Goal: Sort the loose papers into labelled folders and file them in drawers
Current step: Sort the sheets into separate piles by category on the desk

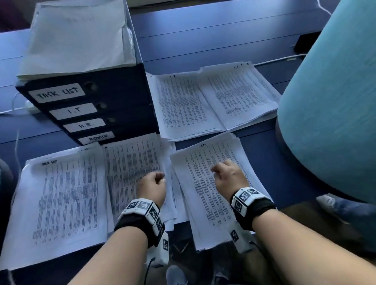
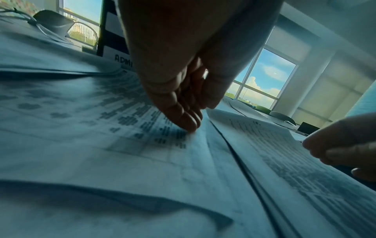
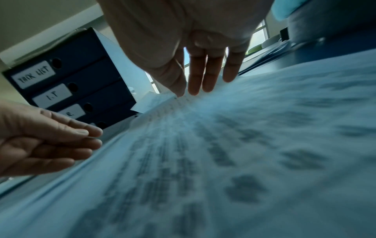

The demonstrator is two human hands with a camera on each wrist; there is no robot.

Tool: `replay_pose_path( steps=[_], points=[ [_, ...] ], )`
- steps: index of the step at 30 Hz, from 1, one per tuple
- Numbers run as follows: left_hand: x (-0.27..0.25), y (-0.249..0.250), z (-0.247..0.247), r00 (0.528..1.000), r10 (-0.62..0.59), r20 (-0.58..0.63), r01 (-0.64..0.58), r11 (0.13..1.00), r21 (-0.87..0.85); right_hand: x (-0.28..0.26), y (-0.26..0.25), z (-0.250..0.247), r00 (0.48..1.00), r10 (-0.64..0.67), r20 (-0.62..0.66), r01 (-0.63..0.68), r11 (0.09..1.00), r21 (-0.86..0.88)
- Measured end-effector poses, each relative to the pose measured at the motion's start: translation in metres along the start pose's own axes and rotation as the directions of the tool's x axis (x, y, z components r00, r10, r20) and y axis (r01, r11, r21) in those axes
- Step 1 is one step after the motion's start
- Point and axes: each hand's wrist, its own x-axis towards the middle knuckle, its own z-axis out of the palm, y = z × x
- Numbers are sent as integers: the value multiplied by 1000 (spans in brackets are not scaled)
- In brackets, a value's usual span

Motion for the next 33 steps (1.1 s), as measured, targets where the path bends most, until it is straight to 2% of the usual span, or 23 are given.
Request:
replay_pose_path(
  steps=[3, 8, 11, 15, 18, 21, 26, 28, 30, 33],
  points=[
    [3, 10, 15, 999, -34, 14, 35, 999, -25, -2, 17, -10, 998, 41, 43, -36, 993, -111],
    [8, 23, 29, 996, -87, 19, 88, 993, -79, -2, 30, -17, 980, 72, 183, -40, 984, -175],
    [13, 27, 38, 990, -137, 21, 138, 978, -155, 2, 34, -18, 980, 70, 186, -37, 984, -174],
    [15, 33, 44, 995, -96, 16, 98, 990, -104, 9, 35, -20, 977, 68, 201, -34, 986, -165],
    [18, 34, 46, 994, -93, -52, 86, 990, -114, 17, 36, -21, 984, 50, 173, -32, 994, -106],
    [22, 27, 44, 992, -109, -69, 93, 976, -197, 26, 39, -24, 995, 36, 91, -31, 998, -54],
    [29, 13, 34, 984, -130, -123, 85, 944, -320, 43, 44, -36, 995, 100, 9, -100, 994, 37],
    [31, 11, 31, 985, -153, -83, 105, 902, -419, 49, 46, -38, 993, 120, 3, -120, 989, 90],
    [32, 12, 29, 980, -198, -20, 156, 825, -543, 55, 47, -38, 991, 136, 18, -137, 978, 160],
    [30, 14, 26, 972, -230, 38, 200, 742, -640, 60, 45, -39, 978, 198, 65, -208, 926, 314]
  ],
)
